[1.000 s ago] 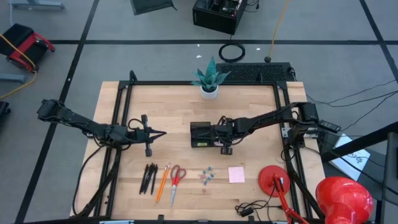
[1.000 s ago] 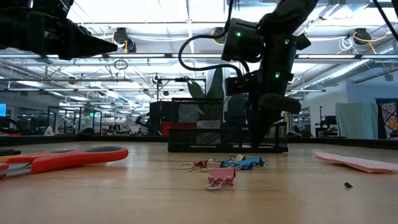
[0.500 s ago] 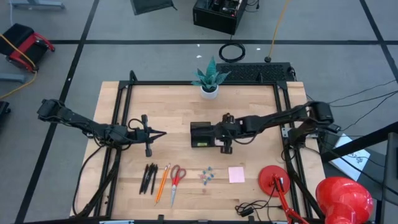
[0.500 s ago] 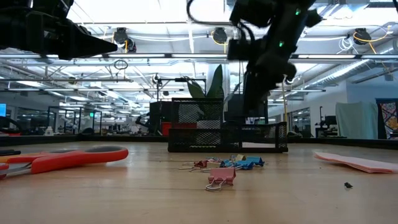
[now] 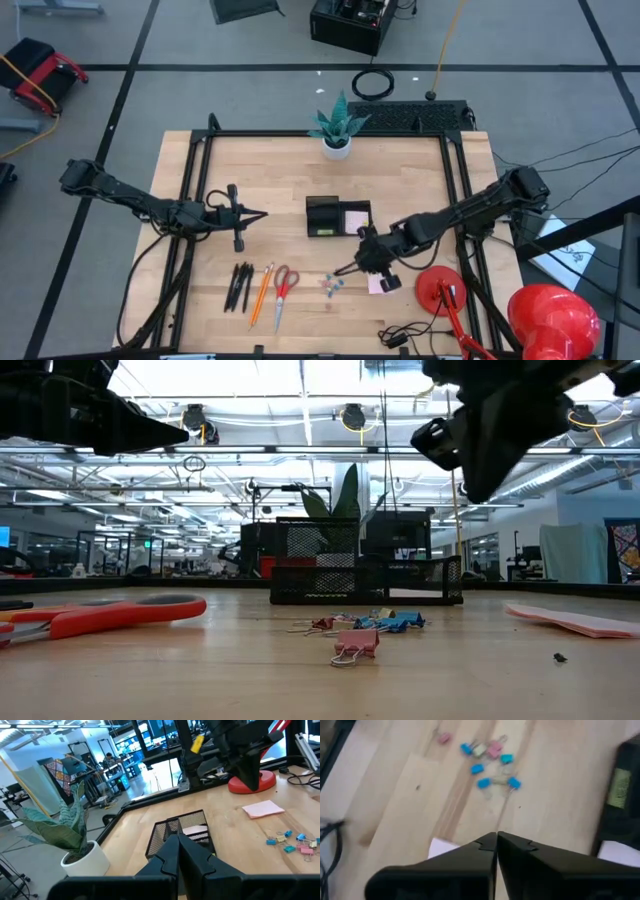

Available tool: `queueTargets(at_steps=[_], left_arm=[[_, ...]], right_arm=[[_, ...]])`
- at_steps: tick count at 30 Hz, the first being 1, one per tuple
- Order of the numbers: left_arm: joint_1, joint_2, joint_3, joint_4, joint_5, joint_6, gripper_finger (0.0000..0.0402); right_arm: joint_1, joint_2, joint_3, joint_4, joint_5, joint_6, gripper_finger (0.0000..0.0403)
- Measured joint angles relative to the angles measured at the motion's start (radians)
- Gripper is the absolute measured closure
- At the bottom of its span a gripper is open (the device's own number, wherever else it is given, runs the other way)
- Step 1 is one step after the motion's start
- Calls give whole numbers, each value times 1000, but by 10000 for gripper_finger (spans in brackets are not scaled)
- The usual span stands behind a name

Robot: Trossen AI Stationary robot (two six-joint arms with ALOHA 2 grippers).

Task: Pick and place office supplies into organizer
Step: Put the pink sticky notes into the desk organizer

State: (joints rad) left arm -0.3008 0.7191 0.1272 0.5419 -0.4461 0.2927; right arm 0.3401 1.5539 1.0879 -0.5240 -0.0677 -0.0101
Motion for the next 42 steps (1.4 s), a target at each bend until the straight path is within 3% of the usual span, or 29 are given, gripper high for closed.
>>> queueTargets(at_steps=[4, 11, 15, 21, 32, 42], left_arm=[[0, 0, 0, 0, 0, -8, 387], [0, 0, 0, -1, 0, 2, 387], [0, 0, 0, -25, 0, 6, 387], [0, 0, 0, -43, 0, 2, 387], [0, 0, 0, -42, 0, 4, 387], [0, 0, 0, -36, -1, 16, 387]], right_arm=[[-6, -1, 0, -5, -52, -54, 344], [-53, 33, -71, 81, -91, -96, 221], [-81, 59, -131, 110, -94, -114, 188], [-122, 59, -146, 116, -200, -109, 199], [-102, 92, -146, 123, -146, -133, 258], [-95, 102, -146, 139, -142, -107, 253]])
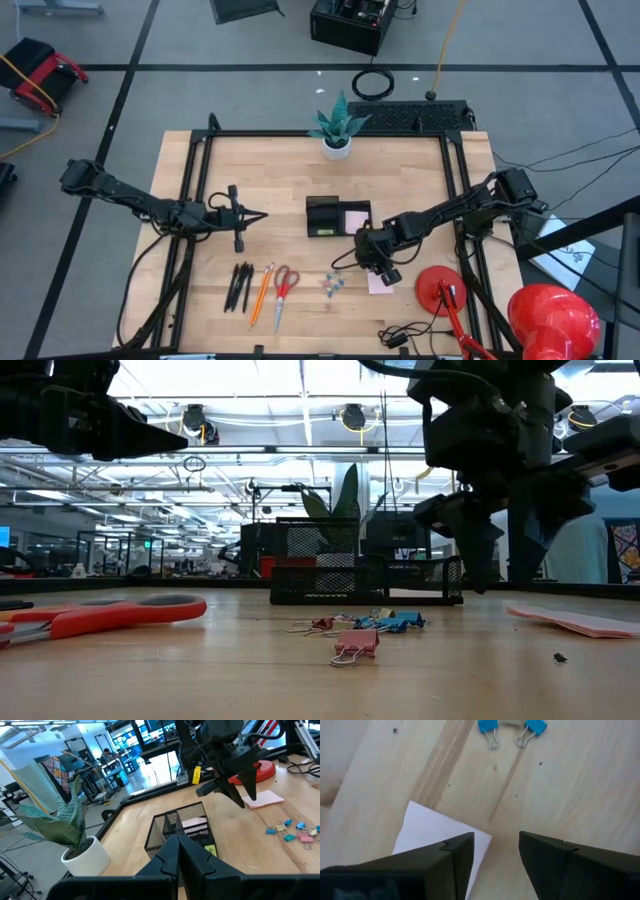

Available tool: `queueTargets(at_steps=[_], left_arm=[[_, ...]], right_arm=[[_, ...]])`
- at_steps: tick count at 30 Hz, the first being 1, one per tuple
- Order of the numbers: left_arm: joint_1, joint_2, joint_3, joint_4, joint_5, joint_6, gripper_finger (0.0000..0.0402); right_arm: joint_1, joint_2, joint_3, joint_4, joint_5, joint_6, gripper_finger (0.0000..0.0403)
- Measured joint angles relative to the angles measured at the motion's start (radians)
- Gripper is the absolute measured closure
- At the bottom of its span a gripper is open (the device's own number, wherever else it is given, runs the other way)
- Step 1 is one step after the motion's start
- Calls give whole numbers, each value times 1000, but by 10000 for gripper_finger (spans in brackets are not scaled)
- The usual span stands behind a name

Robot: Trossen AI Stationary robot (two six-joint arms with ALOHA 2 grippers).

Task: Pick and place office supplies into organizer
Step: Put the pink sticky notes into the desk organizer

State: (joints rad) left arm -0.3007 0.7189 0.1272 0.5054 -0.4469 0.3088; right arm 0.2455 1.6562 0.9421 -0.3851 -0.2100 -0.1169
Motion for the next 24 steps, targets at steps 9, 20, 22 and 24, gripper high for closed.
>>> queueTargets(at_steps=[9, 20, 22, 24], left_arm=[[0, 0, 0, 0, 0, 0, 387], [0, 0, 0, 0, 0, -3, 387], [0, 0, 0, 0, 0, -4, 387], [0, 0, 0, -1, 0, -4, 387]], right_arm=[[21, 0, 0, -1, -3, 37, 253], [31, 0, -21, 48, 28, 55, 251], [31, 0, -45, 69, 27, 68, 250], [31, 0, -65, 72, 27, 80, 249]])
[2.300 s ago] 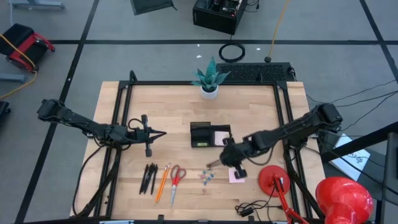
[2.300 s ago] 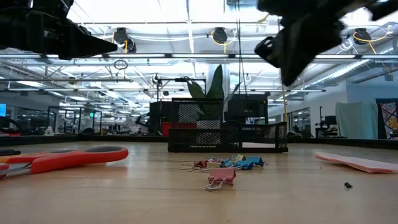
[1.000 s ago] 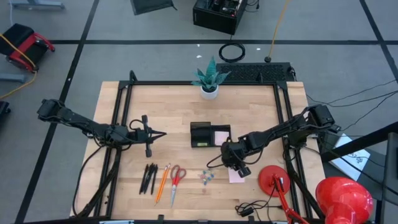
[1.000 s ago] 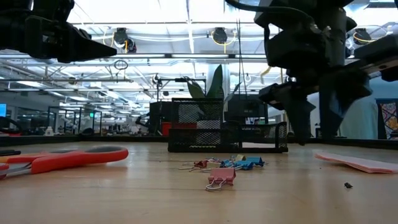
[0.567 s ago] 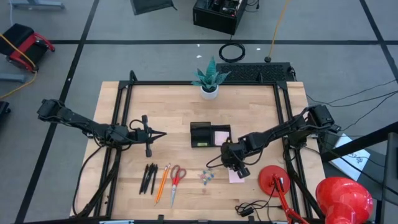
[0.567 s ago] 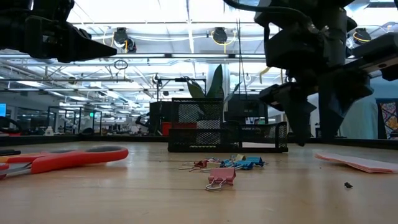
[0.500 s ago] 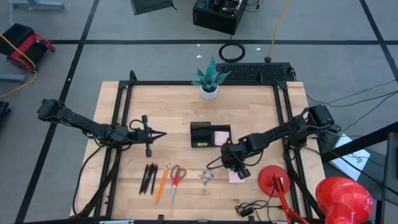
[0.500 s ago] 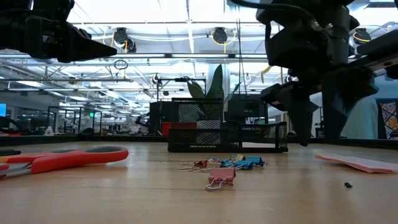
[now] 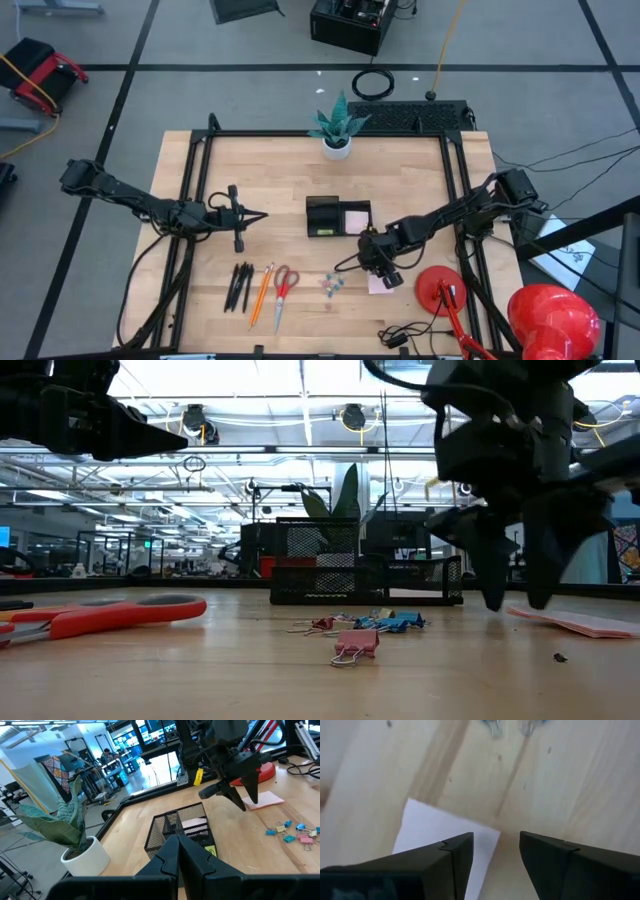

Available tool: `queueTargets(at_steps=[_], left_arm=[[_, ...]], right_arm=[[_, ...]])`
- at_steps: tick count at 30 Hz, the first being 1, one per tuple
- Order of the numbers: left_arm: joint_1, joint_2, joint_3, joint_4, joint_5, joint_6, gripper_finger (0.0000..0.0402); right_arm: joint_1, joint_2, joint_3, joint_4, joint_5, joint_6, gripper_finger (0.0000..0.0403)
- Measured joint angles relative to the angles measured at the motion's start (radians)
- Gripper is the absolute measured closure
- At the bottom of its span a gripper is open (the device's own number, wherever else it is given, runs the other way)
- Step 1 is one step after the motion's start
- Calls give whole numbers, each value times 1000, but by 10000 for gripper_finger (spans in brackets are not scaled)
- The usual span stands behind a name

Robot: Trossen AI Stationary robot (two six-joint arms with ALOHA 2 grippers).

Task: Pick and place office supplies into organizer
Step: Put the pink sticky notes into the desk organizer

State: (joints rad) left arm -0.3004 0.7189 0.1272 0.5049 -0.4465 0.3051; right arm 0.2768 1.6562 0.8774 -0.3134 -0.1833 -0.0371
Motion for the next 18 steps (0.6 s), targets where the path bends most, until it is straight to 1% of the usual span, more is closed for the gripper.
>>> queueTargets(at_steps=[4, 16, 18], left_arm=[[0, 0, 0, 0, 0, 0, 387], [0, 0, 0, 0, 0, 1, 387], [0, 0, 0, 0, 0, 1, 387]], right_arm=[[0, -2, -22, 6, -1, 24, 252], [0, -2, -25, 29, -4, 30, 254], [0, -5, -25, 32, -21, 34, 255]])
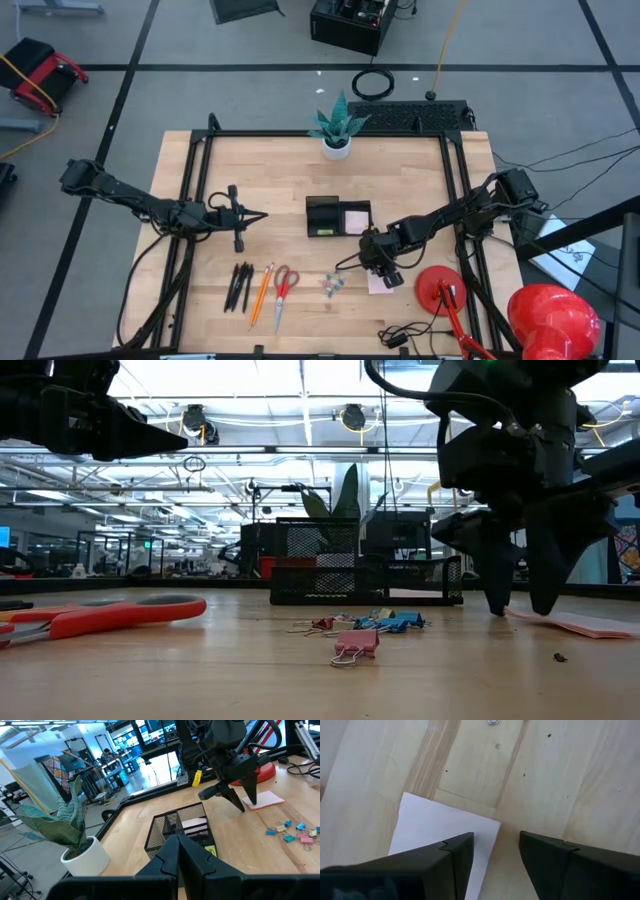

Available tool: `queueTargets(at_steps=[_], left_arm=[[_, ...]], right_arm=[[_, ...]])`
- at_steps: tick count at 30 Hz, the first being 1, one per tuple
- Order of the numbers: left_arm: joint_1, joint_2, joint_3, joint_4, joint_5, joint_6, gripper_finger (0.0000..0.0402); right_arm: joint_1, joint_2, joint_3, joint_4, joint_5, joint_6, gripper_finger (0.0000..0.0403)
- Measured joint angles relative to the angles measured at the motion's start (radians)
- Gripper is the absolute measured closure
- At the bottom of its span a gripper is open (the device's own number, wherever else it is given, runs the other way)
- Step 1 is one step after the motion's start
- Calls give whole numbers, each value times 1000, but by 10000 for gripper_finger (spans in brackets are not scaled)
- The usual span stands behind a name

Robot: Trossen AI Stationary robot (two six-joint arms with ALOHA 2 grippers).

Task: Pick and place office supplies into organizer
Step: Put the pink sticky notes into the desk organizer

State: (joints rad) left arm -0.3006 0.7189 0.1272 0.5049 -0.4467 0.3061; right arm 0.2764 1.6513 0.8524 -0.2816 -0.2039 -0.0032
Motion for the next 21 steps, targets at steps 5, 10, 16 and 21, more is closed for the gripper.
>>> queueTargets(at_steps=[5, 10, 16, 21], left_arm=[[0, 0, 0, -1, 0, 1, 387], [0, 0, 0, -2, 0, 1, 387], [0, 0, 0, -2, 0, 0, 387], [0, 0, 0, -2, 0, 0, 387]], right_arm=[[0, 0, 0, 18, -64, -9, 256], [0, -1, 0, 16, -64, -22, 257], [0, -1, 0, 15, -57, -37, 265], [0, -1, 0, 15, -34, -45, 299]])
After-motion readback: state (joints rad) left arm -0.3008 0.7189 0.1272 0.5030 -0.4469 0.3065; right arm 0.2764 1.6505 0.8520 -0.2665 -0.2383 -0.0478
